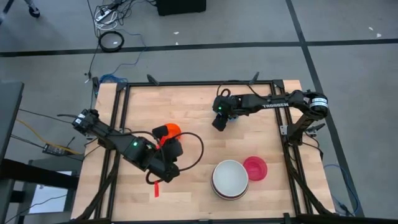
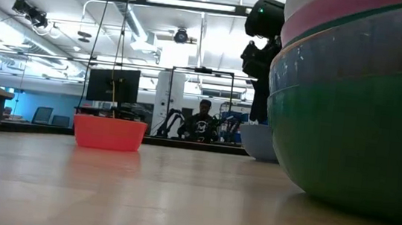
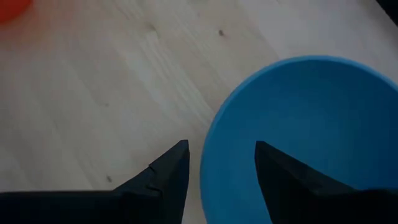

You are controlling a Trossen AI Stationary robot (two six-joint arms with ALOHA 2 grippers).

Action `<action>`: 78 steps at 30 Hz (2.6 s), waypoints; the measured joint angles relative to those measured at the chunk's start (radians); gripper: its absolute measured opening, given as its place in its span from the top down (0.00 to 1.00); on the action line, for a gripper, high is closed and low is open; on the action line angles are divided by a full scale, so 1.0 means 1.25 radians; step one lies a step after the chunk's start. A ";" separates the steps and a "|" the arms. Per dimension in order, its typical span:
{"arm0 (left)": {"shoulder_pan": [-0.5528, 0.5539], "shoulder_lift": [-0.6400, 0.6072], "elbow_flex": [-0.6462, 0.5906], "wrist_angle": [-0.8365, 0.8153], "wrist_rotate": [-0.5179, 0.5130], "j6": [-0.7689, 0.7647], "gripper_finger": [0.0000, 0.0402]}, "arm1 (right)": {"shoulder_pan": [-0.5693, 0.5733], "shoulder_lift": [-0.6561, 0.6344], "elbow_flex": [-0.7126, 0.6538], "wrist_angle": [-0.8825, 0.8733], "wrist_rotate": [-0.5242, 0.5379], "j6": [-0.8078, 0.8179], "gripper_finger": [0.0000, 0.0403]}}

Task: Nest bowls inside each other
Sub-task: Stack the blue bowl into the white bowl, then stack the orange bowl into the blue bowl

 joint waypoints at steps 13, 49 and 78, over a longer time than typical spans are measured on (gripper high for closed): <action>0.000 0.000 0.000 -0.003 0.000 -0.006 0.77 | 0.015 0.075 -0.022 0.012 0.007 0.018 0.58; 0.024 0.001 0.000 -0.194 -0.202 -0.133 0.77 | 0.726 -0.327 0.028 0.059 -0.077 0.211 1.00; 0.065 0.001 -0.251 -0.035 -0.008 -0.016 0.80 | 0.738 -0.286 0.027 0.029 -0.144 0.393 0.52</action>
